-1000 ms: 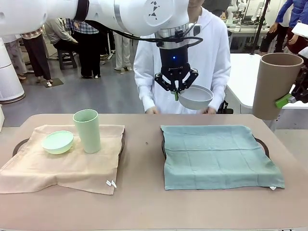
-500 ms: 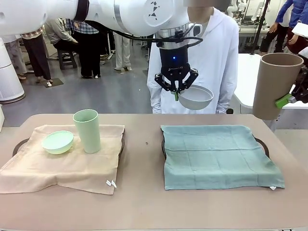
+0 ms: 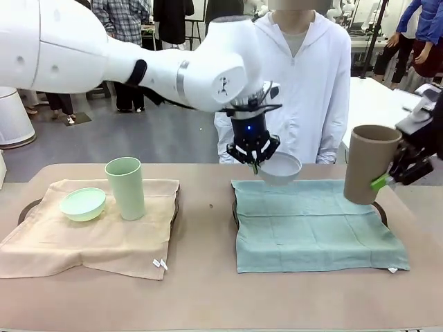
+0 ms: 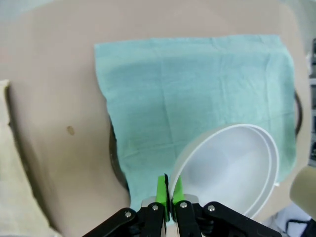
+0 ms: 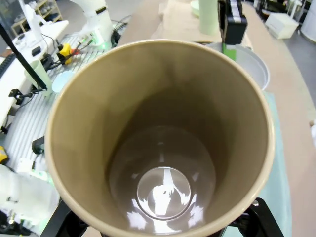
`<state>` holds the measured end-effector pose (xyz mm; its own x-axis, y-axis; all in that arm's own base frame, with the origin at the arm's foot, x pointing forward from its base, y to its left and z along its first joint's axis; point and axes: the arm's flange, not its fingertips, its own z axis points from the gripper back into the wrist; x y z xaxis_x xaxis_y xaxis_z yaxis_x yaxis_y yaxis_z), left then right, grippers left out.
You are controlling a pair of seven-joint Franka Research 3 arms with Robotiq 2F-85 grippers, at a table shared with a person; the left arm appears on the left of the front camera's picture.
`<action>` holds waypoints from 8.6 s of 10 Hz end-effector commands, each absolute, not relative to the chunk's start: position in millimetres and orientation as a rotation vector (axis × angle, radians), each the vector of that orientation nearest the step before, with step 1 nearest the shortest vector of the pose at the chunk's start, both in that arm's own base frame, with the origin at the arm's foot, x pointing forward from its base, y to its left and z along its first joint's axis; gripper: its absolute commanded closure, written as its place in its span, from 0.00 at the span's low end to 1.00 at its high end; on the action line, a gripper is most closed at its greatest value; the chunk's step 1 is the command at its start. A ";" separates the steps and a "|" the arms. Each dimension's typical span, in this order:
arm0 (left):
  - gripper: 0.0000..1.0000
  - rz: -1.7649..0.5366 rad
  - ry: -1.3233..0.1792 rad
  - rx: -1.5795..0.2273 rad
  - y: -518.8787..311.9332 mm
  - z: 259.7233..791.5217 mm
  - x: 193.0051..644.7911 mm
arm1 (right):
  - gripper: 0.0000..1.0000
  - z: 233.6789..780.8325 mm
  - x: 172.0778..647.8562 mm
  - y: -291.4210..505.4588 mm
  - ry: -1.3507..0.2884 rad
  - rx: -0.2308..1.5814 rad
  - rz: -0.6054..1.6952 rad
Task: Set up a tray with a mat and arrange the tableware.
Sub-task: Place the Picnic Bowl and Reusable plastic cup back onto the Handle tray in front of the human's position.
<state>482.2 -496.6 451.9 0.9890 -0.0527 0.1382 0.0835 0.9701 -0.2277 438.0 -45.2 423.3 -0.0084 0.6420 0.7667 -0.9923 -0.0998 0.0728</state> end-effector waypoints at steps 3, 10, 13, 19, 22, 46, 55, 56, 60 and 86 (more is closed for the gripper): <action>0.96 -0.109 -0.094 -0.212 -480.9 404.3 483.4 | 0.19 364.7 461.5 -39.6 -0.624 0.755 1.532; 0.96 -0.107 -0.078 -0.192 -488.8 395.0 487.4 | 0.19 358.8 464.0 -41.1 -0.614 0.741 1.511; 0.96 -0.212 -0.149 -0.232 -498.6 388.6 477.2 | 0.19 335.6 471.1 -42.5 -0.702 0.731 1.631; 0.96 -0.249 -0.149 -0.232 -511.0 352.6 482.6 | 0.19 304.1 489.4 -36.7 -0.740 0.689 1.656; 0.96 -0.268 -0.141 -0.235 -518.5 341.7 486.5 | 0.19 298.4 492.8 -35.2 -0.728 0.694 1.655; 0.00 -0.222 -0.300 0.192 -393.4 568.0 414.7 | 0.00 588.6 455.2 46.7 -0.142 -0.057 0.434; 0.00 -0.265 -0.278 0.198 -398.5 569.0 419.2 | 0.00 591.9 450.1 53.6 -0.161 -0.048 0.482; 0.00 -0.265 -0.278 0.198 -398.5 569.0 419.2 | 0.00 591.9 450.1 53.6 -0.161 -0.048 0.482; 0.00 -0.265 -0.278 0.198 -398.5 569.0 419.2 | 0.00 591.9 450.1 53.6 -0.161 -0.048 0.482; 0.00 -0.330 0.089 -0.320 2.7 574.1 327.5 | 0.00 579.7 293.5 -166.1 -0.133 0.373 0.137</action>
